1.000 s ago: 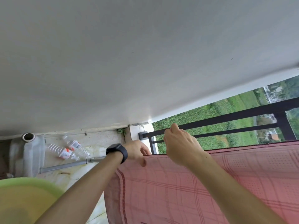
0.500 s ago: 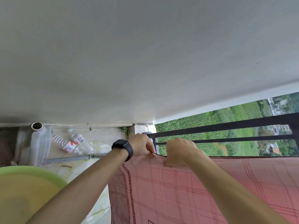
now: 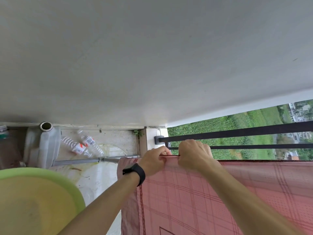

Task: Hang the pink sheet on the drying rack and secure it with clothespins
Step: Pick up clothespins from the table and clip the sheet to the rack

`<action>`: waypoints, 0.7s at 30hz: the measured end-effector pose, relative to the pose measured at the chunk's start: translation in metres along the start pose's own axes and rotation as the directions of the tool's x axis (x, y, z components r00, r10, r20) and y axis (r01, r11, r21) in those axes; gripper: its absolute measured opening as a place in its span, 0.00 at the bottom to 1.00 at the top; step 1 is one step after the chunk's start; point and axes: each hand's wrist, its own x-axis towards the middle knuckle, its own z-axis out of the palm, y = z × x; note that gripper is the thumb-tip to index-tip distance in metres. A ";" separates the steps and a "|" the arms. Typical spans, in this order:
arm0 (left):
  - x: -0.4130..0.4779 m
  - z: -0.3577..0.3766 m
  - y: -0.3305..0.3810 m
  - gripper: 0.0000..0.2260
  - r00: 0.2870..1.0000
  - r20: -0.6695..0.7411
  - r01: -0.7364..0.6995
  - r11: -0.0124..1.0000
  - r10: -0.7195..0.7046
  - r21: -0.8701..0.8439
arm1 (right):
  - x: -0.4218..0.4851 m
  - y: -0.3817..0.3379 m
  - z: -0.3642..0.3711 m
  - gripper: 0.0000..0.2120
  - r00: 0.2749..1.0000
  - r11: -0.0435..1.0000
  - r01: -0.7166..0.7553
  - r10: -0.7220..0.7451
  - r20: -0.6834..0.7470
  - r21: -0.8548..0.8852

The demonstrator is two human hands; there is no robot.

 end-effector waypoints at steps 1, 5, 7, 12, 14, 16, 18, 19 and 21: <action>0.002 -0.004 -0.003 0.10 0.998 0.058 0.030 0.999 -0.029 -0.013 | -0.003 0.000 0.005 0.09 0.997 0.998 0.046 -0.048 -0.055 -0.045; 0.011 -0.017 -0.014 0.10 0.973 0.223 0.046 0.995 -0.065 0.090 | -0.009 0.004 0.019 0.05 0.964 0.972 0.204 -0.220 -0.152 -0.114; 0.014 -0.020 -0.019 0.07 0.982 0.183 0.012 0.986 -0.043 0.165 | -0.007 0.005 0.017 0.04 0.968 0.977 0.196 -0.206 -0.145 -0.083; 0.012 -0.017 -0.026 0.05 0.998 0.030 -0.060 0.985 0.056 0.159 | 0.005 0.006 0.013 0.14 0.988 0.986 0.107 -0.091 -0.127 0.124; 0.011 -0.016 -0.028 0.05 0.998 -0.030 -0.048 0.997 0.050 0.067 | 0.015 0.007 0.009 0.22 0.997 0.982 0.060 -0.049 -0.068 0.180; 0.011 -0.016 -0.029 0.04 0.998 -0.051 -0.038 0.999 0.038 -0.002 | 0.027 0.003 0.009 0.30 0.999 0.995 0.007 -0.012 0.048 0.097; 0.013 -0.016 -0.031 0.04 0.998 -0.057 -0.025 0.998 0.021 -0.060 | 0.039 -0.005 0.015 0.26 0.991 1.000 -0.022 0.019 0.134 0.020; 0.013 -0.015 -0.032 0.04 0.998 -0.056 -0.010 0.996 0.005 -0.089 | 0.044 -0.008 0.019 0.21 0.990 1.000 -0.021 0.020 0.140 -0.001; 0.013 -0.015 -0.037 0.05 0.999 -0.014 0.038 0.988 -0.041 -0.150 | 0.052 -0.012 0.025 0.12 0.993 1.000 0.004 -0.002 0.114 -0.016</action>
